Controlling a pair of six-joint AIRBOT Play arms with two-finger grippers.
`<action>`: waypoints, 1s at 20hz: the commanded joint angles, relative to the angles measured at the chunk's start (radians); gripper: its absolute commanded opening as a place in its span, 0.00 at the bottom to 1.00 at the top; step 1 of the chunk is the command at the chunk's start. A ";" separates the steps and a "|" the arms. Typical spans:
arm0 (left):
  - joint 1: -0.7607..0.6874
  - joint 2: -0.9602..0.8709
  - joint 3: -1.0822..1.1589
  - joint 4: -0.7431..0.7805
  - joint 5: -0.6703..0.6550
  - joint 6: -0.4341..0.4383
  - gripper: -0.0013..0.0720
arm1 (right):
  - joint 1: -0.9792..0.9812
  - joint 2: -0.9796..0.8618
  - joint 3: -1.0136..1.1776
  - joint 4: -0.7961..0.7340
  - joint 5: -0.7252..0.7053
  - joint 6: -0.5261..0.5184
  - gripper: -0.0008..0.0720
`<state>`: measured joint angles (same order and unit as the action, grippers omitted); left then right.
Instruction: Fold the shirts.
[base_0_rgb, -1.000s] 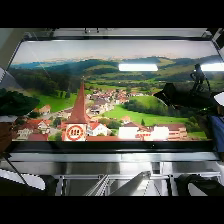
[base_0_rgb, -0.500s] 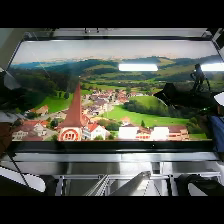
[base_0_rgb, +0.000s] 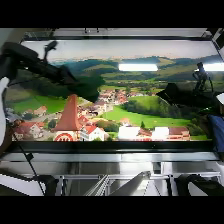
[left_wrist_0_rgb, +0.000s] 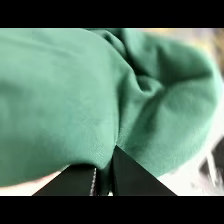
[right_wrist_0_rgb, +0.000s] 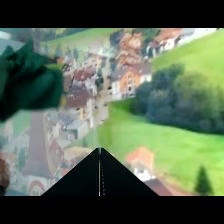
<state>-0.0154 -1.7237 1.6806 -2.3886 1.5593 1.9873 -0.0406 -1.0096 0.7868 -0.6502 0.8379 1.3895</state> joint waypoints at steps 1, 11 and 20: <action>-0.198 -0.015 0.001 -0.063 0.064 0.077 0.04 | -0.082 -0.001 0.000 0.000 0.001 -0.032 0.04; -0.128 -0.025 -0.080 0.066 0.128 -0.157 1.00 | -0.135 -0.094 0.006 0.000 0.127 -0.158 0.87; 0.062 0.304 -0.644 0.063 -0.167 -0.136 1.00 | 0.155 -0.680 0.438 0.023 0.222 -0.186 0.74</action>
<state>-0.0017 -1.5127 1.1988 -2.3276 1.4910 1.8538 0.0166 -1.5280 1.0832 -0.6464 1.0389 1.2095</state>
